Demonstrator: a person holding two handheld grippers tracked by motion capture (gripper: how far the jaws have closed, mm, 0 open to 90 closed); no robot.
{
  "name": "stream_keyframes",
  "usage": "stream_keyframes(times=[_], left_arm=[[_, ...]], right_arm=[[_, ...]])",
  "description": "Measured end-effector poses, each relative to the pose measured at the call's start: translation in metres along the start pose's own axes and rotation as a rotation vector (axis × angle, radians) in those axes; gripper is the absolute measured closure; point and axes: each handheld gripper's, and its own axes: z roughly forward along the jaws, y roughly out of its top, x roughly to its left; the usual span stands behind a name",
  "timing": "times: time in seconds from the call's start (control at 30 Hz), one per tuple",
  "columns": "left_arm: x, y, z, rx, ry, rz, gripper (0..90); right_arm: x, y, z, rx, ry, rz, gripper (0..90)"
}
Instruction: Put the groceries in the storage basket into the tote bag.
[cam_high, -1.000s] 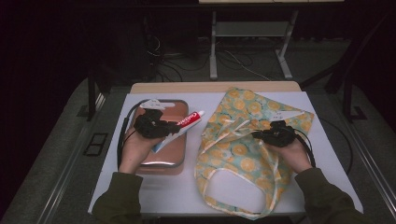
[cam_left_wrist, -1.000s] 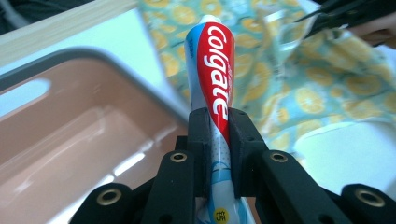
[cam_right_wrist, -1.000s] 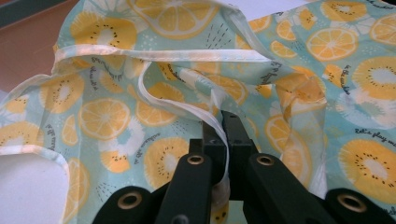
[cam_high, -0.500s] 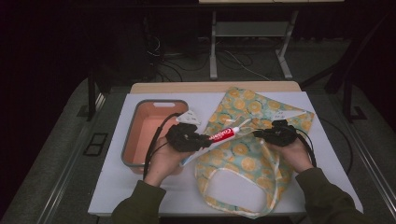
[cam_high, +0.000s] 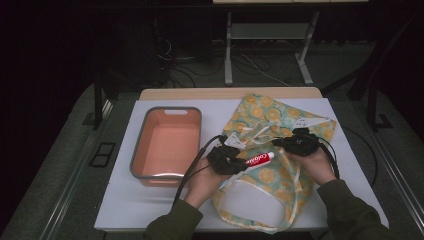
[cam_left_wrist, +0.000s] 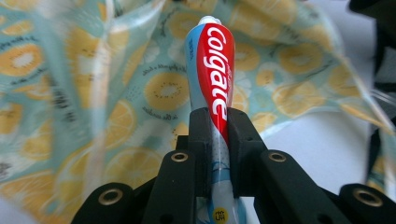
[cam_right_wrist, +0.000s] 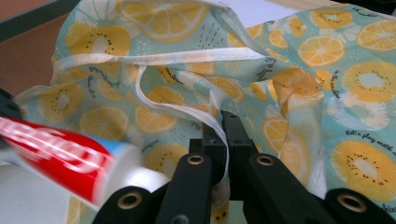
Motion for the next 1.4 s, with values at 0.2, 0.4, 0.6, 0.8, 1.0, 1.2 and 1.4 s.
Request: stream_keyframes(times=[0.2,0.4,0.6,0.8,1.0,1.2,1.4], left_arm=[[0.001,0.005,0.032,0.02,0.033,0.007,80.7],[0.005,0.006,0.055,0.02,0.033,-0.009,80.4],[0.007,0.003,0.059,0.011,0.017,0.001,77.0],[0.006,-0.003,0.041,-0.005,0.031,0.003,44.7],[-0.005,-0.024,0.02,-0.015,0.034,0.014,37.9],[-0.012,-0.044,0.014,0.014,0.064,0.025,32.6],[-0.008,-0.048,0.026,0.042,0.083,0.021,36.9]], right_arm=[[0.0,0.0,0.0,0.0,0.002,-0.002,89.6],[0.001,0.0,0.0,-0.004,0.006,-0.001,89.6],[0.001,-0.001,-0.001,-0.005,0.008,-0.003,89.6],[0.002,-0.001,0.0,-0.002,0.008,-0.005,89.6],[0.002,-0.001,0.001,0.005,0.006,-0.006,89.6],[0.002,-0.002,0.001,0.006,0.005,-0.006,89.6],[0.002,-0.002,0.001,0.005,0.007,-0.006,89.6]])
